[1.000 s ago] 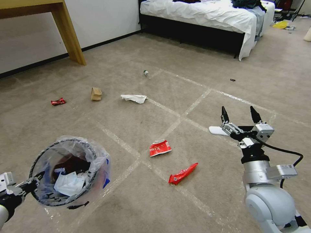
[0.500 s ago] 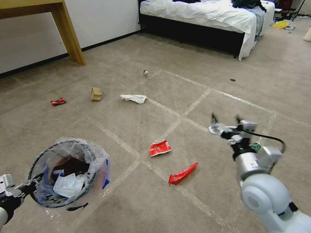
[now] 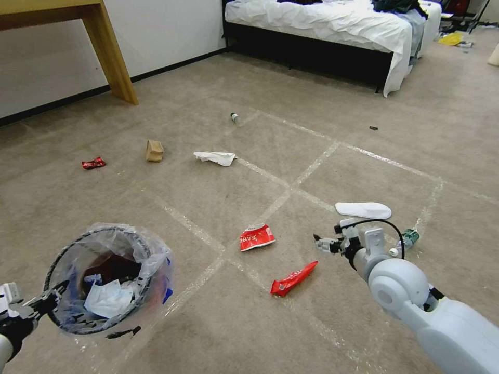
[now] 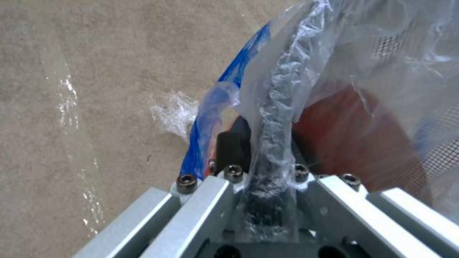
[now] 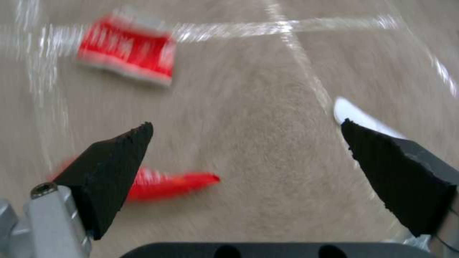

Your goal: Pick up the trash bin and place the garbage on the floor into it.

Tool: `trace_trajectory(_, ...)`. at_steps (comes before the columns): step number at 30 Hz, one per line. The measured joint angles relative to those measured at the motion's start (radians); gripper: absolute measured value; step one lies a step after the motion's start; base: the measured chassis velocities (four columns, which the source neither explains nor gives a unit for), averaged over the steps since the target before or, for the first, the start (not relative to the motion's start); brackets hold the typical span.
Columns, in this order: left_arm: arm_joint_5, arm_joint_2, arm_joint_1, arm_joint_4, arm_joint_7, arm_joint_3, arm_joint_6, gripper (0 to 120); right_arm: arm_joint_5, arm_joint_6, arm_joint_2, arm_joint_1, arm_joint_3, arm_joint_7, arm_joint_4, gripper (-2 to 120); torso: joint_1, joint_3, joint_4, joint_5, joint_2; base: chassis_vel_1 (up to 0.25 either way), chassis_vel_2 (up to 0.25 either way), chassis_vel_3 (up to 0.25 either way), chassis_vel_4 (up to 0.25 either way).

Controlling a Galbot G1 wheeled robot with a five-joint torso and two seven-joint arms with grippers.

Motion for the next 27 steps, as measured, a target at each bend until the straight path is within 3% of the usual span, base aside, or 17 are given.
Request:
trace_trajectory(2,0.017,-0.015,-0.008,0.003,0.007,0.011,-0.002,1,-0.141,0.082,-0.053,0.086,-0.134,-0.135,-0.06,100,0.0,0.0,0.0,0.0006,0.0,0.0,0.0,0.0,0.0)
trace_trajectory(4,0.02,-0.017,-0.008,0.004,0.008,0.012,-0.002,1,-0.174,0.099,-0.06,0.104,-0.155,-0.164,-0.072,100,0.0,0.0,-0.0001,0.0008,0.0,0.0,0.0,0.0,0.0)
trace_trajectory(6,0.03,-0.027,-0.009,0.004,0.012,0.015,-0.004,1,-0.313,0.177,-0.084,0.202,-0.256,-0.306,-0.121,100,0.0,0.0,-0.0002,0.0001,0.0,0.0,0.0,0.0,0.0)
trace_trajectory(12,0.043,-0.038,-0.011,0.005,0.013,0.02,-0.006,1,-0.448,0.241,-0.061,0.343,-0.412,-0.453,-0.213,100,0.0,0.0,-0.0001,0.0,0.0,0.0,0.0,0.0,0.0)
trace_trajectory(14,0.05,-0.054,-0.01,0.003,0.013,0.021,-0.007,1,-0.516,0.301,0.012,0.446,-0.52,-0.625,-0.328,100,0.0,0.0,0.0,0.0005,0.0,0.0,0.0,0.0,0.0)
trace_trajectory(15,0.05,-0.054,-0.01,0.003,0.013,0.021,-0.007,1,-0.516,0.301,0.012,0.446,-0.52,-0.625,-0.328,100,0.0,0.0,0.0,0.0005,0.0,0.0,0.0,0.0,0.0)
trace_trajectory(16,0.054,-0.062,-0.007,0.003,0.013,0.021,-0.009,1,-0.539,0.337,0.062,0.494,-0.566,-0.713,-0.401,100,0.0,0.0,-0.0001,-0.0001,0.0,0.0,0.0,0.0,0.0)
trace_trajectory(18,0.06,-0.076,0.0,0.003,0.013,0.018,-0.01,1,-0.569,0.391,0.147,0.552,-0.623,-0.776,-0.511,100,0.0,0.0,0.0,0.0004,0.0,0.0,0.0,0.0,0.0)
trace_trajectory(20,0.06,-0.076,0.0,0.003,0.013,0.018,-0.01,1,-0.569,0.391,0.147,0.552,-0.623,-0.776,-0.511,100,0.0,0.0,0.0,0.0004,0.0,0.0,0.0,0.0,0.0)
trace_trajectory(22,0.067,-0.097,0.009,-0.001,0.013,0.013,-0.012,1,-0.605,0.428,0.256,0.604,-0.673,-0.796,-0.646,100,0.0,0.0,0.0004,0.0001,0.0,0.0,0.0,0.0,0.0)
trace_trajectory(27,0.071,-0.12,0.018,-0.007,0.013,0.003,-0.015,1,-0.653,0.462,0.35,0.626,-0.699,-0.803,-0.794,100,0.0,0.0,0.0001,0.0,0.0,0.0,0.0,0.0,0.0)
